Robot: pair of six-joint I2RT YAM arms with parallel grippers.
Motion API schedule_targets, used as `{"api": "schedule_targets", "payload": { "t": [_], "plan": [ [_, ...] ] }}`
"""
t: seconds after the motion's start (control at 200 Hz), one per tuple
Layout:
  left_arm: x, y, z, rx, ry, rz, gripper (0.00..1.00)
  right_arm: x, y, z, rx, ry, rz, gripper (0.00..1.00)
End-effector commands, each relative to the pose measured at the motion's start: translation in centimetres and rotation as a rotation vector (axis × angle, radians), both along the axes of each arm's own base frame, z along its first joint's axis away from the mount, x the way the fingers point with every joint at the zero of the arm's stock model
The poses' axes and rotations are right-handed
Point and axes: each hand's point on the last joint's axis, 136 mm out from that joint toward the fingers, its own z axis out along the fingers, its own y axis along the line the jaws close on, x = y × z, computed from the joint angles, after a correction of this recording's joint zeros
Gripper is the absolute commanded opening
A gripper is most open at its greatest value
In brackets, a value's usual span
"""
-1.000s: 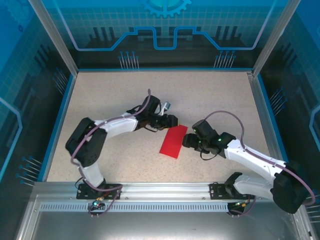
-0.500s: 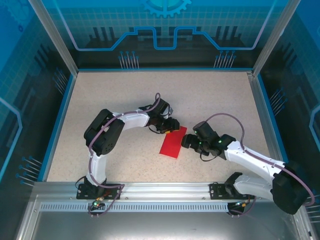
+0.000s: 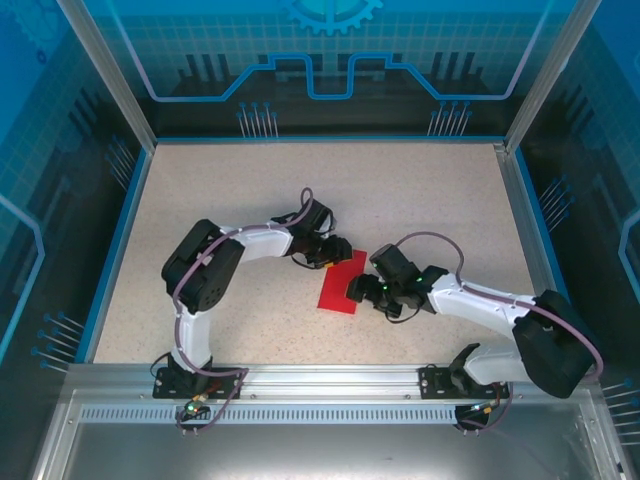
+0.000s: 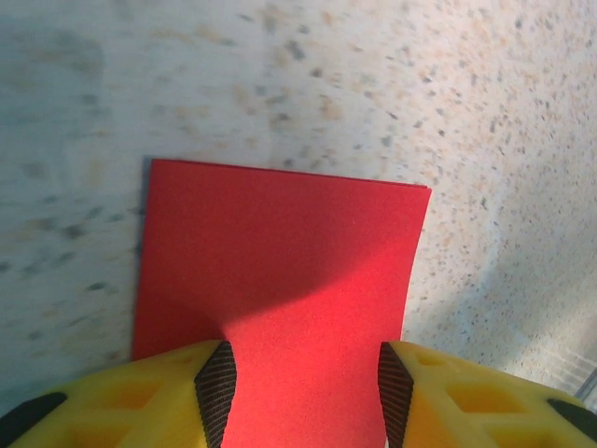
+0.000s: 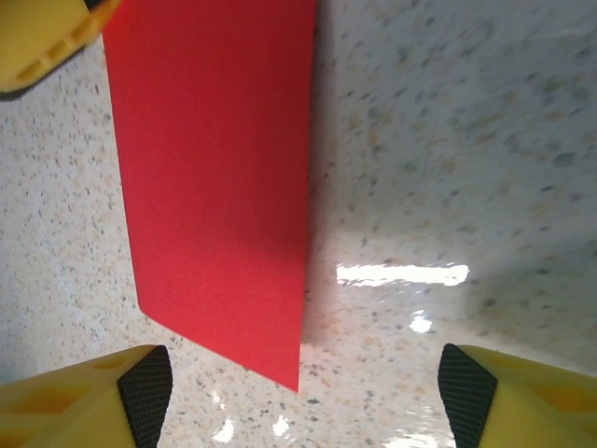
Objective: Fold a paper plane with a square sheet of paper (pick it up from the middle)
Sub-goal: Rotate the paper at the center of the table, then third fold the triangle at the center of the table.
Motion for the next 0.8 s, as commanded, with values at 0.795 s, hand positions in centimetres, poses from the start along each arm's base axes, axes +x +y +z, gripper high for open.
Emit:
{"api": "schedule_targets", "payload": {
  "t": [0.795],
  "plan": [
    [-1.9,6.2,-2.9,0.169,0.063,0.168,0.51,0.0,5.7,-0.8,0.137,0.068,-0.073,0.43]
  ]
}}
